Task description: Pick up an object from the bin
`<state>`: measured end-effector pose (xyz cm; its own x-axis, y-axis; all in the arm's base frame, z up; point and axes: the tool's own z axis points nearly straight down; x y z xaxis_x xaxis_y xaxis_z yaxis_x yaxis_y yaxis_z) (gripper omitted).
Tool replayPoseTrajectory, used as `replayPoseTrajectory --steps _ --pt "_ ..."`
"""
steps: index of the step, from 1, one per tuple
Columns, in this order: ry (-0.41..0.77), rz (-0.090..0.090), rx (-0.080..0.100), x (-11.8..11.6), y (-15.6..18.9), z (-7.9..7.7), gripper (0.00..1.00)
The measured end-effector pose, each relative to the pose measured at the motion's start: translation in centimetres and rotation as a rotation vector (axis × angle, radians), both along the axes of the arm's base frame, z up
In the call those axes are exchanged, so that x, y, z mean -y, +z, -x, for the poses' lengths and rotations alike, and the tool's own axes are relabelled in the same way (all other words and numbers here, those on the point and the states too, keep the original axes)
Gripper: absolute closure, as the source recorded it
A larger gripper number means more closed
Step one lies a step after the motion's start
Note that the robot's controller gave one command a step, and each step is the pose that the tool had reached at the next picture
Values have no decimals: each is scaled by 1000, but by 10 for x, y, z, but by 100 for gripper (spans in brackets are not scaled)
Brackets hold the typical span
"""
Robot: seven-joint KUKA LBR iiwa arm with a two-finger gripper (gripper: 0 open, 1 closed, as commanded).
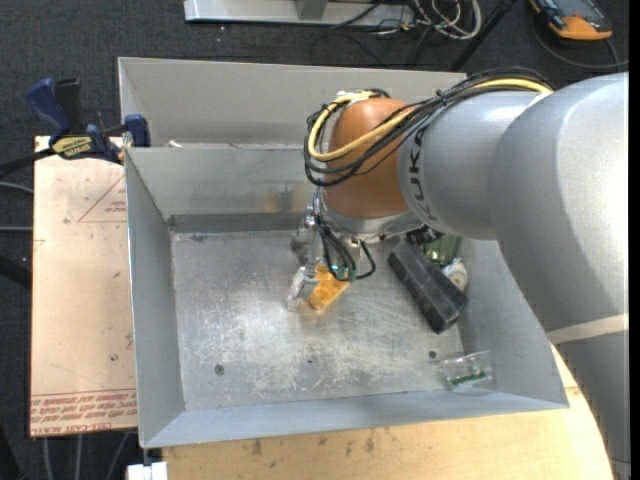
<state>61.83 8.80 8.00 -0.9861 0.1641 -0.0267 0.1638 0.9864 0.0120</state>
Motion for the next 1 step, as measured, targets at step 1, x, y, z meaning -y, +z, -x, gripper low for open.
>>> replayPoseTrajectory --steps 1 --pt "-2 0 -1 0 0 0 0"
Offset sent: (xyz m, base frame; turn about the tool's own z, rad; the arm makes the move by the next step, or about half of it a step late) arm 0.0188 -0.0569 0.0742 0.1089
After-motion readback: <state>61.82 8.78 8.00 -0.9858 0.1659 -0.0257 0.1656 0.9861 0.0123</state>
